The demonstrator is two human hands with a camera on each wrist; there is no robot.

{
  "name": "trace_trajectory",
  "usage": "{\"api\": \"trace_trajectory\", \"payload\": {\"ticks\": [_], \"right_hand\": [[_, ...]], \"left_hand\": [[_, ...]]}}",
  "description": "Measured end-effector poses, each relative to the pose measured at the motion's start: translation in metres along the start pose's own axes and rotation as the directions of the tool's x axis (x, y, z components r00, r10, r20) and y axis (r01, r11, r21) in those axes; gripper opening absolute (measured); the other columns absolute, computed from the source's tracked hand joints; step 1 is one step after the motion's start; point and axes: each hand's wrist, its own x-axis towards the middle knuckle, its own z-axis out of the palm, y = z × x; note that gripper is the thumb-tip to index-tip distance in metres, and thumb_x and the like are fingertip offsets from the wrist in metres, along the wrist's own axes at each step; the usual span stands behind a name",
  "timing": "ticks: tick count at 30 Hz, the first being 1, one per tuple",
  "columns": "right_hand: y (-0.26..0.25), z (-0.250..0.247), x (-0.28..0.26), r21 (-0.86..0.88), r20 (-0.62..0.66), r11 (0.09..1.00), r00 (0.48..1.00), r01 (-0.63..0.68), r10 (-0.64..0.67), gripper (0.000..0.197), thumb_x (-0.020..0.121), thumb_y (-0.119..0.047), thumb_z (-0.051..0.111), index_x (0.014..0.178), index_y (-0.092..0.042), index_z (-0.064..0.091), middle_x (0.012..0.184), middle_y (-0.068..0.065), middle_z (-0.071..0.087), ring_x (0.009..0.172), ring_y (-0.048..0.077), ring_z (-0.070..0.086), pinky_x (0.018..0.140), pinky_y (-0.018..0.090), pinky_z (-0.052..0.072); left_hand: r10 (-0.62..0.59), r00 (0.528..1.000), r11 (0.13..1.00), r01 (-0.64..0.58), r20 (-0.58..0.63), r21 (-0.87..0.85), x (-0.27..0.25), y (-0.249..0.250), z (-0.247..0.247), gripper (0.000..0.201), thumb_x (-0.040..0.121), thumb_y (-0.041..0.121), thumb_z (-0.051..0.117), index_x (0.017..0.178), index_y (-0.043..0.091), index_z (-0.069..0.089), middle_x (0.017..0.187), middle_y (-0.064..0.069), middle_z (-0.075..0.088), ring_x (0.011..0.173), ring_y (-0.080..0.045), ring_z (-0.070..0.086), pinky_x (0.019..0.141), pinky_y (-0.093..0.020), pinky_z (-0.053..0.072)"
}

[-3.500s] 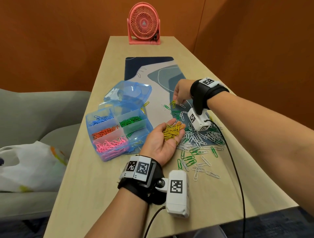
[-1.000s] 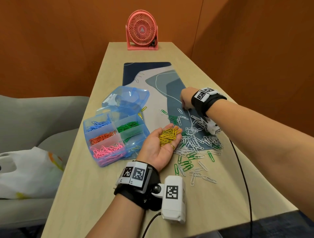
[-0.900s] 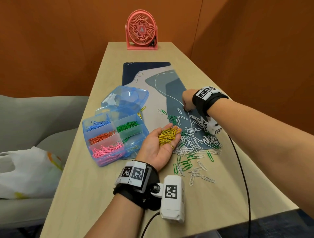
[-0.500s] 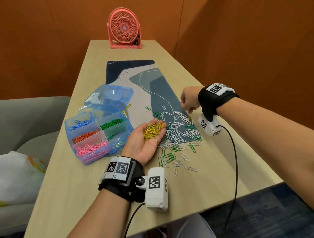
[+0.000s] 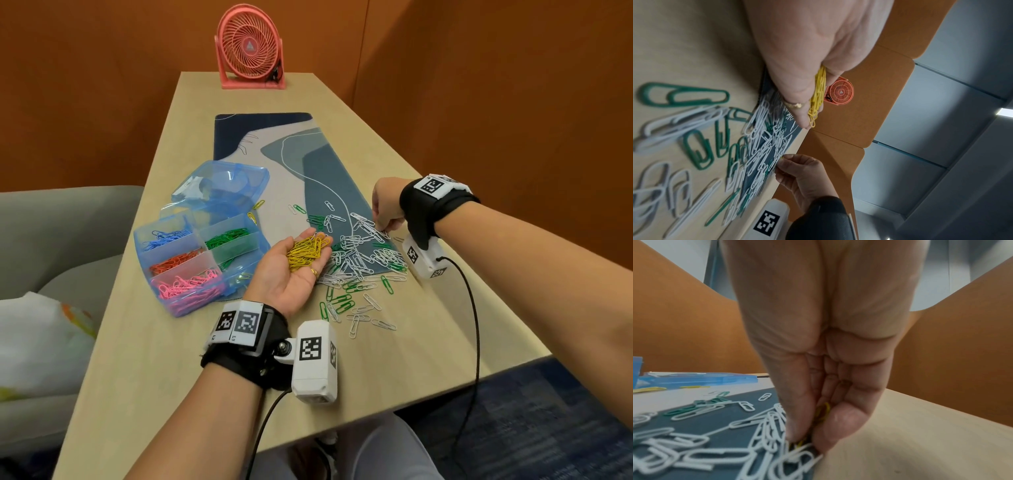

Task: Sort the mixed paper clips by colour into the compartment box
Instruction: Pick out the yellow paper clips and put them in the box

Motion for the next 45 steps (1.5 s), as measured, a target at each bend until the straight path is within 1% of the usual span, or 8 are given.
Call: {"api": "trace_trajectory", "payload": {"ticks": [5, 12, 18, 22, 25, 30, 36, 45], "right_hand": [[-0.007, -0.002, -0.01, -0.109, -0.011, 0.994, 1.0, -0.025, 0.024, 0.009, 0.081, -0.01, 0.069, 0.081, -0.002, 0.064, 0.067, 0.009, 0.058, 0.071, 0.025, 0.053, 0.055, 0.024, 0.042], [-0.006, -0.01, -0.014, 0.051, -0.034, 0.999, 0.999, 0.008, -0.006, 0.025, 0.076, -0.005, 0.071, 0.099, 0.006, 0.07, 0.091, 0.02, 0.07, 0.071, 0.025, 0.056, 0.069, 0.032, 0.048], [-0.029, -0.022, -0.036, 0.348, -0.016, 0.911, 0.973, 0.222, -0.231, 0.006, 0.085, -0.002, 0.066, 0.081, -0.007, 0.066, 0.071, 0.01, 0.07, 0.061, 0.016, 0.064, 0.063, 0.03, 0.055], [-0.06, -0.02, -0.056, 0.387, 0.033, 0.852, 0.918, 0.353, -0.395, 0.005, 0.084, -0.003, 0.068, 0.087, -0.006, 0.066, 0.068, 0.005, 0.069, 0.054, 0.01, 0.064, 0.055, 0.021, 0.054], [-0.072, -0.015, -0.059, 0.456, 0.049, 0.807, 0.895, 0.375, -0.443, 0.013, 0.084, 0.0, 0.068, 0.096, 0.0, 0.065, 0.08, 0.013, 0.072, 0.068, 0.02, 0.069, 0.067, 0.027, 0.06], [-0.049, -0.016, -0.052, 0.315, -0.03, 0.899, 0.95, 0.305, -0.312, 0.006, 0.084, 0.005, 0.064, 0.086, 0.0, 0.067, 0.065, 0.009, 0.069, 0.054, 0.014, 0.067, 0.065, 0.029, 0.06], [-0.005, 0.003, -0.047, 0.111, 0.064, 0.988, 0.991, 0.111, -0.118, 0.005, 0.081, 0.002, 0.067, 0.079, -0.003, 0.068, 0.064, 0.007, 0.065, 0.056, 0.018, 0.061, 0.057, 0.028, 0.055], [-0.005, 0.018, -0.044, 0.127, 0.117, 0.989, 0.989, 0.073, -0.088, 0.034, 0.081, -0.032, 0.074, 0.091, -0.001, 0.066, 0.073, 0.009, 0.065, 0.064, 0.023, 0.06, 0.062, 0.03, 0.055]], "left_hand": [[0.0, 1.0, 1.0, 0.0, 0.0, 0.003, 0.0, 0.001, 0.0, 0.038, 0.102, 0.019, 0.027, 0.097, -0.004, 0.057, 0.102, -0.022, 0.058, 0.091, -0.033, 0.058, 0.096, -0.041, 0.043], [0.006, 1.0, 1.0, -0.006, -0.008, 0.025, 0.001, 0.0, -0.002, 0.038, 0.103, 0.02, 0.027, 0.097, -0.003, 0.057, 0.101, -0.022, 0.058, 0.089, -0.032, 0.059, 0.093, -0.04, 0.045], [-0.008, 1.0, 0.999, 0.009, -0.028, 0.031, 0.002, 0.001, -0.002, 0.038, 0.103, 0.022, 0.027, 0.098, -0.002, 0.057, 0.111, -0.022, 0.055, 0.09, -0.033, 0.058, 0.093, -0.04, 0.044], [-0.022, 0.999, 1.0, 0.021, -0.024, -0.016, -0.001, 0.001, -0.002, 0.038, 0.103, 0.021, 0.027, 0.101, -0.005, 0.055, 0.109, -0.025, 0.057, 0.095, -0.035, 0.058, 0.102, -0.043, 0.04], [-0.022, 1.0, 0.997, 0.021, -0.015, -0.072, 0.0, 0.002, -0.002, 0.038, 0.103, 0.02, 0.027, 0.105, -0.006, 0.054, 0.11, -0.024, 0.06, 0.103, -0.033, 0.058, 0.108, -0.044, 0.035], [-0.019, 0.999, 1.0, 0.019, -0.026, -0.002, 0.0, 0.001, 0.0, 0.038, 0.103, 0.02, 0.027, 0.096, -0.003, 0.056, 0.098, -0.023, 0.058, 0.088, -0.034, 0.058, 0.089, -0.041, 0.048], [0.001, 1.0, 1.0, -0.001, -0.016, 0.025, -0.002, -0.001, 0.001, 0.036, 0.102, 0.018, 0.028, 0.095, -0.002, 0.056, 0.097, -0.021, 0.058, 0.088, -0.034, 0.058, 0.091, -0.042, 0.047], [0.004, 0.999, 1.0, -0.003, -0.033, 0.026, -0.003, -0.001, 0.001, 0.037, 0.103, 0.019, 0.027, 0.095, -0.003, 0.056, 0.099, -0.022, 0.058, 0.088, -0.034, 0.058, 0.101, -0.041, 0.04]]}}
